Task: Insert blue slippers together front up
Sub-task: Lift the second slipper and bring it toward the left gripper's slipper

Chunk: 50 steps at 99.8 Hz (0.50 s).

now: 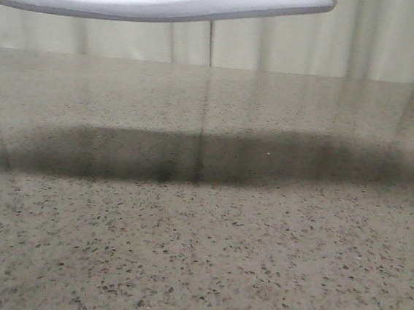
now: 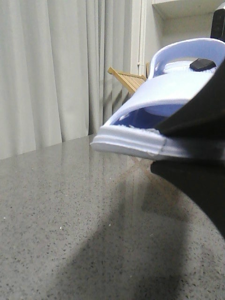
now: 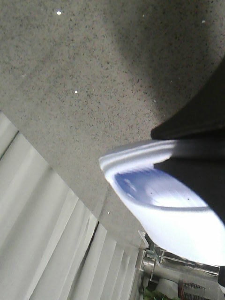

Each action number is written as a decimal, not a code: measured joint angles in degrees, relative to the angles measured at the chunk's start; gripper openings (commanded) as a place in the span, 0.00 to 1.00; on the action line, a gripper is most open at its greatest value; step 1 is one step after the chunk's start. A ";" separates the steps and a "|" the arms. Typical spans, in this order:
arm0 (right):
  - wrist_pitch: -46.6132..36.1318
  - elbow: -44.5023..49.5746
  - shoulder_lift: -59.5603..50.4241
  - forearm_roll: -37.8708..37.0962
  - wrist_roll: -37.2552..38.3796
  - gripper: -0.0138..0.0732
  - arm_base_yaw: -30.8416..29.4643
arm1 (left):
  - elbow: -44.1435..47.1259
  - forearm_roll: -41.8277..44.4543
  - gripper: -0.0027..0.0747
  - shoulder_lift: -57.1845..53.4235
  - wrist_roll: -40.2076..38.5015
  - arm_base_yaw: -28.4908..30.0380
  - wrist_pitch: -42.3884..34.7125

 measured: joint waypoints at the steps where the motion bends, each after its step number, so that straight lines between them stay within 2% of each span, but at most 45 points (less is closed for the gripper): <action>1: 0.00 0.00 0.00 0.02 -0.17 0.04 0.00 | 0.00 -0.14 0.06 0.00 0.15 0.00 0.04; 50: 2.34 0.00 0.00 1.11 -1.17 0.04 -0.08 | -0.60 -2.89 0.06 0.00 1.68 0.13 5.19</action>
